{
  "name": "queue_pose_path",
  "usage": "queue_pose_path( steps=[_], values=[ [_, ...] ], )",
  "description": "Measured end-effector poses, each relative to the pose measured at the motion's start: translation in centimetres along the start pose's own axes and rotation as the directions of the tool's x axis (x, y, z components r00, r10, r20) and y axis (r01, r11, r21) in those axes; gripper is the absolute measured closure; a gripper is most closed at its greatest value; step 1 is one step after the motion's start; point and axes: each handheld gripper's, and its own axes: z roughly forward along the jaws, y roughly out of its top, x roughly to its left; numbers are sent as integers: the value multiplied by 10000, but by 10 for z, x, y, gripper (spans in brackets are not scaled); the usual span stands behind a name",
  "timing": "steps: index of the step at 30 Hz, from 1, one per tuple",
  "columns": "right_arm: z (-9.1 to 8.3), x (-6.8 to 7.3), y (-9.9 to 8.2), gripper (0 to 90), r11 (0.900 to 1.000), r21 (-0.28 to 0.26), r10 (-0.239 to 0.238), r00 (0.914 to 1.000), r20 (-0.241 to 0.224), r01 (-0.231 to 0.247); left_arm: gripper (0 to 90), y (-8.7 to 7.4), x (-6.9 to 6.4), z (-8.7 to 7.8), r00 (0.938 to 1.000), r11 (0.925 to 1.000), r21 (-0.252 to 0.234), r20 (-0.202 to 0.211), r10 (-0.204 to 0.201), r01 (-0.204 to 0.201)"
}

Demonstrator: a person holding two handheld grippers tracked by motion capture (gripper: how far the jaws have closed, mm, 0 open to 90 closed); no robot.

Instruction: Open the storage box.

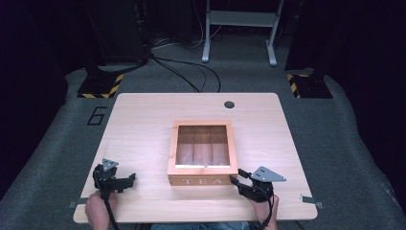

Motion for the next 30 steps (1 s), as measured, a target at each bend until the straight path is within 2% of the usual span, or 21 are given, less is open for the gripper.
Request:
queue_pose_path(
  steps=[6,8,9,10,12,13,15,18,21,23,24,28,30],
  values=[
    [-1,0,1,552,9998,-128,-118,9999,-44,118,3,0,0,0,10000,10000,4,0,2,-2],
    [-3,0,1,558,9995,-296,137,9999,-26,-137,3,0,0,0,10000,10000,-22,-5,11,-11],
    [-6,-2,1,601,9964,-776,325,9991,-260,-344,3,0,0,0,10000,10000,-16,-1,12,-12],
    [-11,-4,3,601,9913,-1146,610,9974,-397,-652,3,0,0,0,10000,10000,-22,-3,7,-7],
    [-16,-8,10,601,9873,-1374,736,9962,-457,-792,3,0,0,0,10000,10000,-24,0,10,-10],
    [-17,-8,14,596,9894,-1341,538,9983,-207,-561,3,0,0,0,10000,10000,-24,0,10,-10],
    [-15,-9,15,579,9900,-1328,446,9987,-237,-474,3,0,0,0,10000,10000,39,35,26,-27],
    [-10,-7,12,560,9952,-895,373,9990,-237,-393,3,0,0,0,10000,10000,-23,-2,10,-10],
    [-6,-1,7,532,9989,-453,101,9998,-144,-107,3,0,0,0,10000,10000,-12,1,6,-6],
    [-2,2,4,520,9998,-142,-147,9998,118,149,3,0,0,0,10000,10000,-21,-3,10,-10],
    [-1,3,3,517,9999,17,-121,9998,134,121,3,0,0,0,10000,10000,-10,0,1,-1],
    [2,1,0,518,9999,64,-90,10000,26,90,3,0,0,0,10000,10000,-17,-3,7,-7],
    [2,2,-1,517,9998,141,-120,9999,123,119,3,0,0,0,10000,10000,-14,-2,0,0]
  ],
)
